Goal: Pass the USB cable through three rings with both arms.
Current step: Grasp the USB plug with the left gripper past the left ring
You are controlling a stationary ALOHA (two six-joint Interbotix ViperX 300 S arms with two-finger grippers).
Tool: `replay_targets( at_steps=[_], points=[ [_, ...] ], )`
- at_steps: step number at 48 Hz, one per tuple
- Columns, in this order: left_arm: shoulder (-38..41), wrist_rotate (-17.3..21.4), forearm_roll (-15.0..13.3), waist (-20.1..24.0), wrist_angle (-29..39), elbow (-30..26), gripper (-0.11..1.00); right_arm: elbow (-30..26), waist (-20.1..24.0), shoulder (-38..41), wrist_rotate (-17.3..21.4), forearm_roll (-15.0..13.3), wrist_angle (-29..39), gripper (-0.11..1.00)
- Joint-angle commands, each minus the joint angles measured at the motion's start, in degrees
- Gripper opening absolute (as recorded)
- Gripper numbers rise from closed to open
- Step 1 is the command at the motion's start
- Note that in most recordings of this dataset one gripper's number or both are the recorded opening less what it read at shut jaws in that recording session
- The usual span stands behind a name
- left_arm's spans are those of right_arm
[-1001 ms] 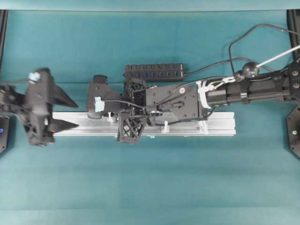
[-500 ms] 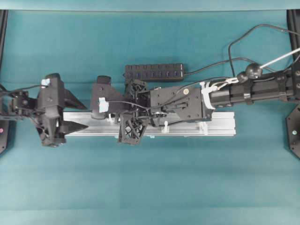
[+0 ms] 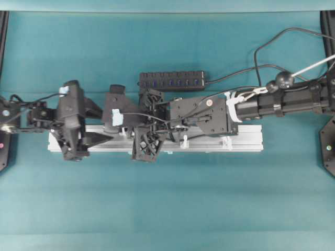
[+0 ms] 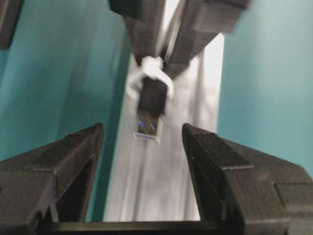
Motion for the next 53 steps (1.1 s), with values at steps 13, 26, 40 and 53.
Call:
replay_targets(
  at_steps=[13,26,40,53],
  points=[
    [3.3,0.3,0.1,0.1,-0.5,-2.4,0.67,0.2,0.6,-1.4,-0.4,0.2,-0.6,-0.09],
    [3.3,0.4,0.1,0.2,-1.8,-2.5,0.67,0.2,0.7,-1.4,-0.4,0.2,-3.2,-0.09],
    [2.9,1.4,0.2,0.2,-1.6,-2.5,0.62,0.2,0.7,-1.4,-0.2,0.2,-3.1,-0.09],
    [2.1,2.3,0.2,0.1,-1.2,-2.1,0.21,0.2,0.7,-1.4,-0.1,0.2,-3.0,-0.09]
  ],
)
